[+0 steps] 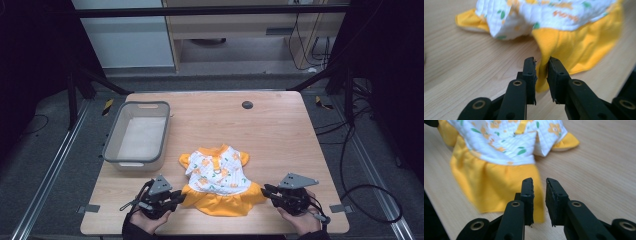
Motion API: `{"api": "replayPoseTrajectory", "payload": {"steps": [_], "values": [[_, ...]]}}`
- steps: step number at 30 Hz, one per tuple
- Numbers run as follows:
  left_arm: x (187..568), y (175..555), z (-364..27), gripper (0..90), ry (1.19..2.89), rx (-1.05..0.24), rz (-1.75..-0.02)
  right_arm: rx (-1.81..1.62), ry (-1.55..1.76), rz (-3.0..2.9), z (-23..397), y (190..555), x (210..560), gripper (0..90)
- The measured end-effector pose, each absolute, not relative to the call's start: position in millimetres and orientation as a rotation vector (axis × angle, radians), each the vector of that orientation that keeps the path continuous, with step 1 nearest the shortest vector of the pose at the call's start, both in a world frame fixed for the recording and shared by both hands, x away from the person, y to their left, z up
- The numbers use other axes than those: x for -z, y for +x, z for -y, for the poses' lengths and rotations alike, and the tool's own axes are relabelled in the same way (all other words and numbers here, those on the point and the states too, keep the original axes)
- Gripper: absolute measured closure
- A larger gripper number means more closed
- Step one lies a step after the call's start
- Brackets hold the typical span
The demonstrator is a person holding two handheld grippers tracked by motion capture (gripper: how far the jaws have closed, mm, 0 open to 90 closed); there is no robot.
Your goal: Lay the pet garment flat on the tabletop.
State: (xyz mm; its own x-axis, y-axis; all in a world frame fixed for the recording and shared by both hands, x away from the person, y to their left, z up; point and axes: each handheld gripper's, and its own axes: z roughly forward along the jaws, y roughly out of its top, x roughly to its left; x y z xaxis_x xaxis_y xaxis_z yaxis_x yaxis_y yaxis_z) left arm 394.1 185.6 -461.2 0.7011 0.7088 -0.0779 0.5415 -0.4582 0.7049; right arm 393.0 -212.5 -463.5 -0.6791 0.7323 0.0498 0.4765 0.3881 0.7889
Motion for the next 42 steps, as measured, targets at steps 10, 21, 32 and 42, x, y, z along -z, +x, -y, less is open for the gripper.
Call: {"api": "replayPoseTrajectory", "payload": {"steps": [10, 21, 32, 42], "values": [[445.9, 393.1, -197.7, 51.2, 2.060, -0.390, -0.955, -1.251, 1.069, -2.244, 217.7, 394.4, 462.1, 72.2], [426.7, 393.9, -167.7, 63.8, 2.044, -0.349, -0.859, -1.345, 1.012, -2.280, 189.5, 399.7, 458.2, 84.0], [440.2, 428.0, -154.3, 64.1, 2.086, -0.408, -0.907, -1.279, 0.948, -2.337, 155.7, 422.3, 467.7, 79.6], [451.8, 503.6, -152.9, 45.3, 2.115, -0.599, -1.076, -1.246, 1.147, -2.175, 159.1, 493.6, 464.5, 63.1]]}}
